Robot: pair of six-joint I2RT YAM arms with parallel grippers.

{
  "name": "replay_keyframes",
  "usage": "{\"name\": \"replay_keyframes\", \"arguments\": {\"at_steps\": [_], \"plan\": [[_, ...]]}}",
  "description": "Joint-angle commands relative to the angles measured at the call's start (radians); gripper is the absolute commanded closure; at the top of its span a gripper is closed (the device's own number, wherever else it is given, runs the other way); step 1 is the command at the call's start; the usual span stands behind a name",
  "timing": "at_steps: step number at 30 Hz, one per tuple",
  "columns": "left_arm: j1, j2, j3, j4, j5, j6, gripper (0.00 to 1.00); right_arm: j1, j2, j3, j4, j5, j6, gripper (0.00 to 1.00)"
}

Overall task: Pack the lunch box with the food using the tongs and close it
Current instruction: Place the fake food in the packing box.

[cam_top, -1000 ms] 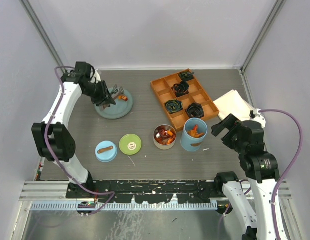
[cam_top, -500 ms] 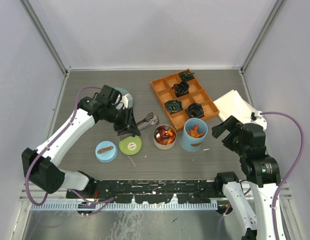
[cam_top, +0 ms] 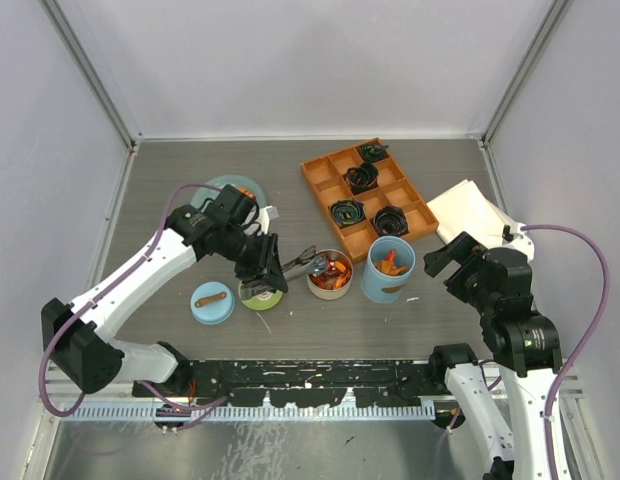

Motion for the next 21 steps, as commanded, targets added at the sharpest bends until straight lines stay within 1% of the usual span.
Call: {"name": "replay_keyframes", "arguments": {"at_steps": [1, 11, 14, 21], "plan": [[-0.021, 0.005, 0.029, -0.008, -0.024, 0.002, 0.69, -0.003, -0.009, 0.033, 0.018, 0.001, 0.002, 0.0], [-0.033, 0.029, 0.037, -0.011, -0.024, 0.013, 0.64, -0.003, -0.007, 0.033, 0.016, 0.006, -0.001, 0.0], [-0.035, 0.031, 0.043, -0.013, -0.025, 0.012, 0.61, -0.003, -0.01, 0.031, 0.015, 0.009, 0.0, 0.0], [-0.035, 0.028, 0.065, -0.017, -0.025, 0.008, 0.6, -0.003, -0.011, 0.03, 0.013, 0.014, 0.0, 0.0]]}}
